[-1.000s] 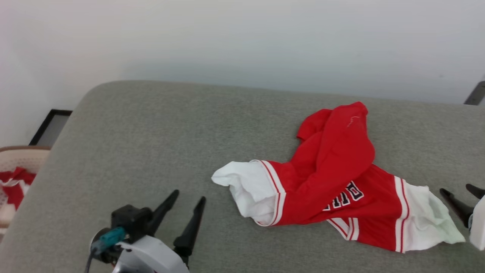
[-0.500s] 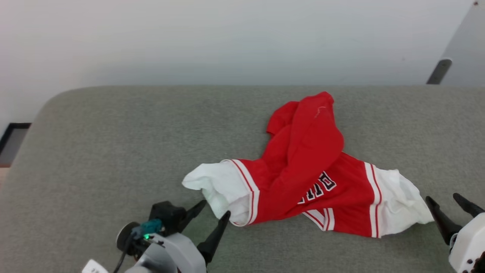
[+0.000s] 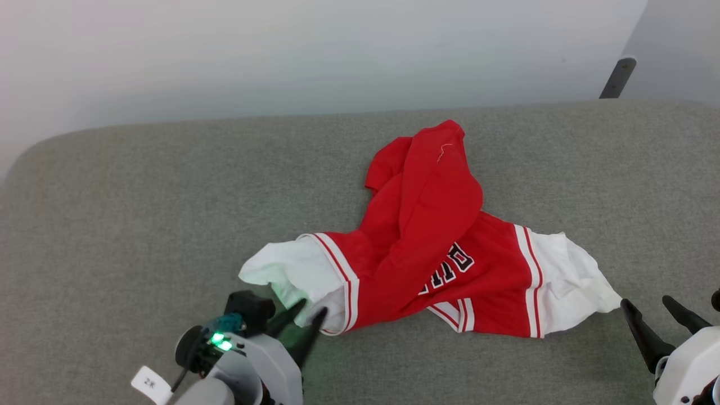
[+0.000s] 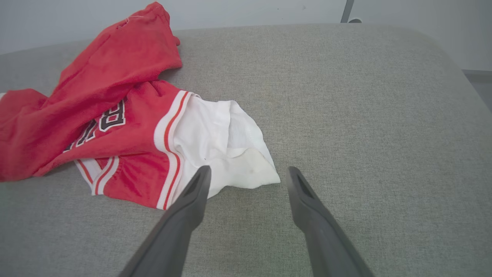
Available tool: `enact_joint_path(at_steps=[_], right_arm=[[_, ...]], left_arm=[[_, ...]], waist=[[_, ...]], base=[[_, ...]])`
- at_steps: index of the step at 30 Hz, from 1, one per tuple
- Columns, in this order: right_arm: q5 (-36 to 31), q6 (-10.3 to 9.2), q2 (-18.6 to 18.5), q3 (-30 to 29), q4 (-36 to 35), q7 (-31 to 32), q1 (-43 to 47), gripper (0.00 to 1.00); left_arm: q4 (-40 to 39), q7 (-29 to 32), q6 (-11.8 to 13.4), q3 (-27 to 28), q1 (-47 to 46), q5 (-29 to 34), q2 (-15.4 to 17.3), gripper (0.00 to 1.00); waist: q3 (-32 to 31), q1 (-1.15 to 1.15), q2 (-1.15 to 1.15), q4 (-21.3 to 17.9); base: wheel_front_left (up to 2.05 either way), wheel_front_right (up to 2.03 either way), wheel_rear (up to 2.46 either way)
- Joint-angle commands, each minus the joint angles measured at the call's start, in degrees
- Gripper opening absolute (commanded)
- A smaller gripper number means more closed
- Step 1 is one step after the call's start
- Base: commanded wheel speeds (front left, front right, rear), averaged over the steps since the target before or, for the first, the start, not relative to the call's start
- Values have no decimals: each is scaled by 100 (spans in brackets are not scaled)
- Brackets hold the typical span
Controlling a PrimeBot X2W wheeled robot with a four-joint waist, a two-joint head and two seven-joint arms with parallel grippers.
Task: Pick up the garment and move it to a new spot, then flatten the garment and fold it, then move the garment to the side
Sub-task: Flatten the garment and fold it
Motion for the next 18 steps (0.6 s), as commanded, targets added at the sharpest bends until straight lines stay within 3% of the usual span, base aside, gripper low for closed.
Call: enact_joint_path(at_steps=[1, 10, 18], right_arm=[[-26, -4, 40, -28, -27, -5, 0, 100], [39, -4, 63, -94, -17, -66, -7, 100], [6, -4, 135, -130, -9, -61, 61, 100]], left_arm=[[91, -6, -18, 7, -78, -66, -22, 0], [462, -308, -15, 349, -477, -422, 2, 0], [-22, -124, 118, 977, -783, -822, 547, 0]], waist=[[32, 0, 0, -28], [92, 0, 0, 16], [103, 0, 0, 110]], base=[[0, 0, 0], [0, 0, 0], [0, 0, 0]])
